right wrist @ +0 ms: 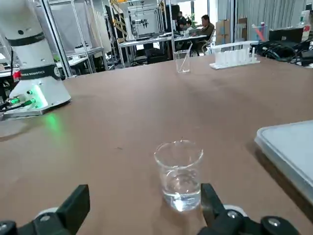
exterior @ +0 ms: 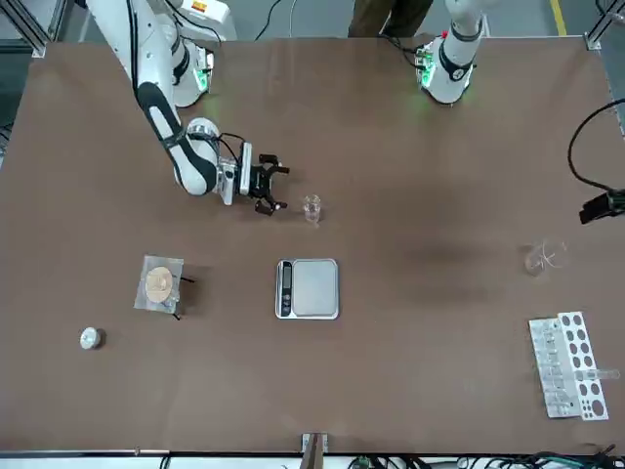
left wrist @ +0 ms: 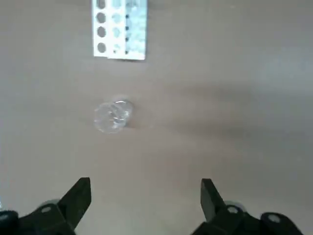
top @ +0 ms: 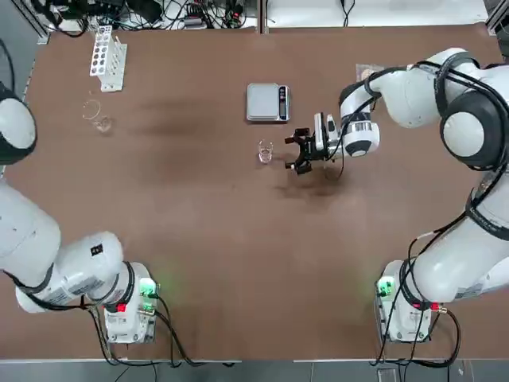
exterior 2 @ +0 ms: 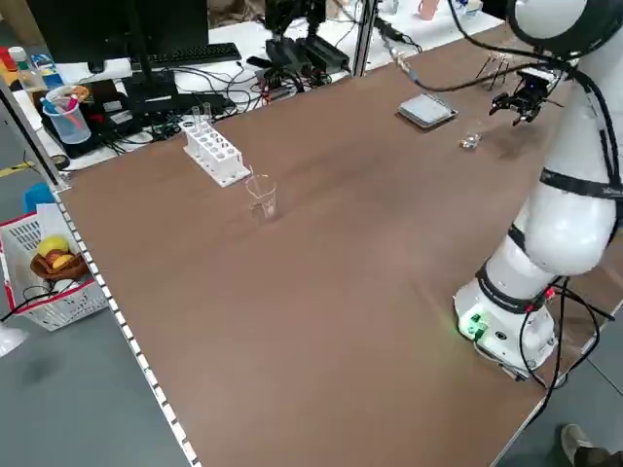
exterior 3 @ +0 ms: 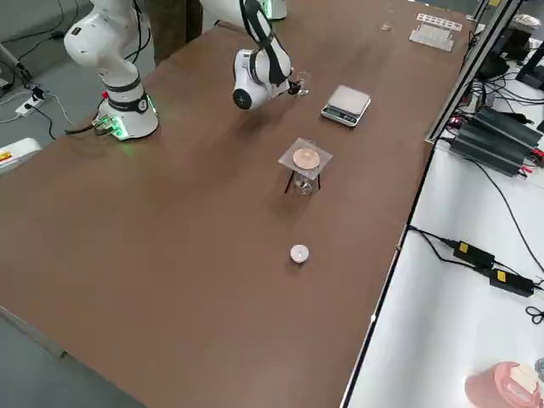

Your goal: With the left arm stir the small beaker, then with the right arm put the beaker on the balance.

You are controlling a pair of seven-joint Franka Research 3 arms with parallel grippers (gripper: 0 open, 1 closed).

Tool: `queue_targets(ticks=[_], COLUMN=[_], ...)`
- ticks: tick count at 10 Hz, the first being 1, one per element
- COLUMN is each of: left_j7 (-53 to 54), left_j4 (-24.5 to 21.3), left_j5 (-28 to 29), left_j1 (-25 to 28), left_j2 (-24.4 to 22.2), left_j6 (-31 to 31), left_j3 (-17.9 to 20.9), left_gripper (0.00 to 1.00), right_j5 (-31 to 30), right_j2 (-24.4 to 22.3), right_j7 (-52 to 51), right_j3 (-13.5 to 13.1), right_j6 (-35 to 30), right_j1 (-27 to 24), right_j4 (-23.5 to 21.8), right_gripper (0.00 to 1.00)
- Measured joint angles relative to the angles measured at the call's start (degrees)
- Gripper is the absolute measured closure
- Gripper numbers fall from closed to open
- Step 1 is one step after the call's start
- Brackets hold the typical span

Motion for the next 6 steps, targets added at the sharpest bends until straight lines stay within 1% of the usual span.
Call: queue_targets(ticks=[1,2,3,5,6], left_j7=[0.0,0.0,0.0,-1.3,-1.8], left_j4=[0.0,-0.1,-1.0,-2.8,-3.1], left_j5=[-3.7,-7.1,-8.8,-9.0,-9.0], left_j1=[-5.7,-9.8,-11.3,-14.0,-15.3], left_j2=[-2.2,-4.1,-5.6,-7.9,-8.0], left_j6=[-1.9,-3.3,-3.7,-3.8,-3.7], left_j3=[6.5,12.0,14.0,14.4,14.3], left_gripper=[0.01,0.0,0.0,0.0,0.0], right_j5=[0.0,0.1,0.4,1.8,2.3], right_j2=[0.6,1.4,2.1,3.2,3.7], right_j7=[-0.3,-0.7,-1.0,-1.1,-1.1], right_j3=[0.0,0.0,0.0,0.0,-0.1], right_j6=[0.0,0.0,0.0,0.0,0.1], right_j1=[0.0,0.0,0.1,0.3,0.5], right_j4=[0.0,0.1,0.6,2.7,3.9], right_gripper=[0.0,0.0,0.0,0.0,0.0])
